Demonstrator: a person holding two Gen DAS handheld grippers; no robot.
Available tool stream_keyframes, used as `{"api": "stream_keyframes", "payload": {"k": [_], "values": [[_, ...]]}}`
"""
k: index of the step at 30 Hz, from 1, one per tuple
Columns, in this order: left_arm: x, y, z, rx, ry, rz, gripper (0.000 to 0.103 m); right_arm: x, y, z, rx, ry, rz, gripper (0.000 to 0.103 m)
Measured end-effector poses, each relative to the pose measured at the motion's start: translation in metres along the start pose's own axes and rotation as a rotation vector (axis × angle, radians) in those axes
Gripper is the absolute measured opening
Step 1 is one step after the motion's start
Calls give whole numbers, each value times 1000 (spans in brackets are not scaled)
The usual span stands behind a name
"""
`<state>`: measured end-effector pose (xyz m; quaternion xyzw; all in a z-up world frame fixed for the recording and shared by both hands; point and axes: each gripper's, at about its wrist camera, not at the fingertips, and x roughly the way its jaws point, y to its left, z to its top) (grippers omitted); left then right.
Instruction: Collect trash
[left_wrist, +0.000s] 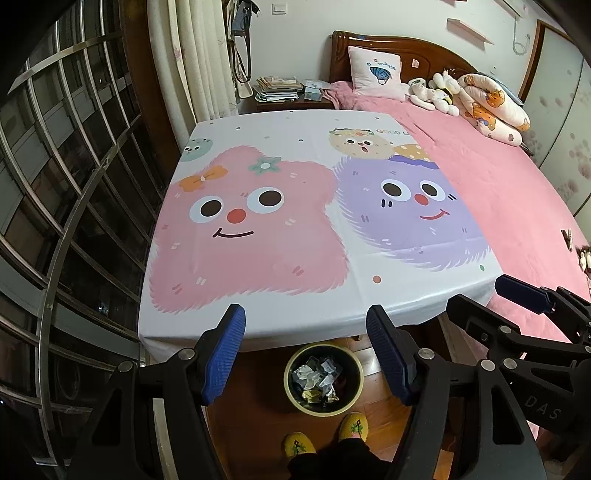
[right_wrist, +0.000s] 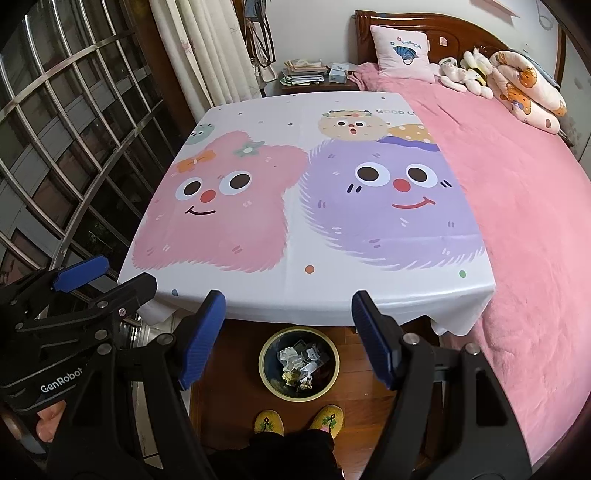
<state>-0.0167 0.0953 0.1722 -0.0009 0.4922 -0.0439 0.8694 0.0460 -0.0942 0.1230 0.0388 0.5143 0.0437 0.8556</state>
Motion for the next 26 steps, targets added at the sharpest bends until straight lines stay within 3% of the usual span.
{"api": "stream_keyframes", "payload": {"k": [26], "values": [[10, -4, 1, 8, 6, 4, 69, 5, -7, 1, 7, 0, 1, 68]]}}
